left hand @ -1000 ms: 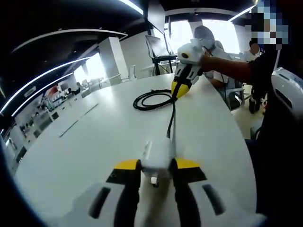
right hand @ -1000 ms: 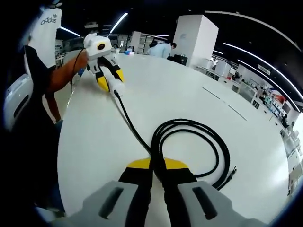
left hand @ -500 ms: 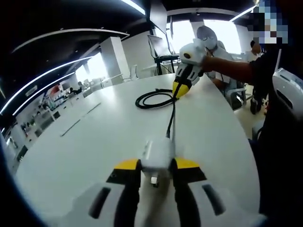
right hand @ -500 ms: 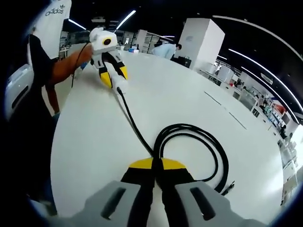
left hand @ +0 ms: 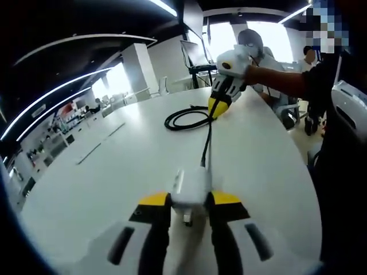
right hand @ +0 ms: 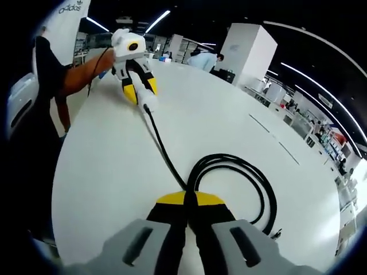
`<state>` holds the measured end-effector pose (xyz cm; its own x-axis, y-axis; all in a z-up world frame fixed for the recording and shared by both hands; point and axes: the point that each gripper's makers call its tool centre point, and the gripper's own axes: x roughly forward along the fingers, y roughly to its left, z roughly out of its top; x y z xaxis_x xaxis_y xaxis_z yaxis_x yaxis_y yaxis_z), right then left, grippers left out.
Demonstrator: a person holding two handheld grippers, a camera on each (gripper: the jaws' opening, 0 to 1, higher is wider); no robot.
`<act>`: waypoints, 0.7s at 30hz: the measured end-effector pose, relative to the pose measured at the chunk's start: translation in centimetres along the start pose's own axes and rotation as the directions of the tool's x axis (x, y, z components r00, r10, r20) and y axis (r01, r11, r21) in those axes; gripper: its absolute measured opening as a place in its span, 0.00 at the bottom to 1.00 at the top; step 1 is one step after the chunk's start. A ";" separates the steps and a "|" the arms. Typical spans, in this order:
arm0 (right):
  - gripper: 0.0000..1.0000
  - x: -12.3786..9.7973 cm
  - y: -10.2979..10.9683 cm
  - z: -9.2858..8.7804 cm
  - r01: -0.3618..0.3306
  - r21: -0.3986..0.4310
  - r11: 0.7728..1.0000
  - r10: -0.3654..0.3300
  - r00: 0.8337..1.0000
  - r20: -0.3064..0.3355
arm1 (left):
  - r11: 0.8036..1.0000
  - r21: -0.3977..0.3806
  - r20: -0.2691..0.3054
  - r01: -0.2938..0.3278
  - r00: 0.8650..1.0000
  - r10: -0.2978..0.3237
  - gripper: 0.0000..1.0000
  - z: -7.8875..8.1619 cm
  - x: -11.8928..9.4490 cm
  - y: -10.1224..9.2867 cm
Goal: Plug the desk Type‑C cable into the charger adapter.
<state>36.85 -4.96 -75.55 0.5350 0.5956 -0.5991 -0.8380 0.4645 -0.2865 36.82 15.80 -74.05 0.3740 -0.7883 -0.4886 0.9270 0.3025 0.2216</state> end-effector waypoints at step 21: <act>0.02 1.5 -1.3 1.0 0.004 -0.001 1.000 -0.004 1.000 -0.002 | 1.000 -0.002 -0.014 0.007 1.000 -0.007 0.25 -0.4 0.2 2.6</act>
<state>38.86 -4.04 -75.32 0.5381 0.5925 -0.5995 -0.8359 0.4665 -0.2893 39.29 16.59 -73.92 0.3679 -0.7825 -0.5023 0.9297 0.2983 0.2163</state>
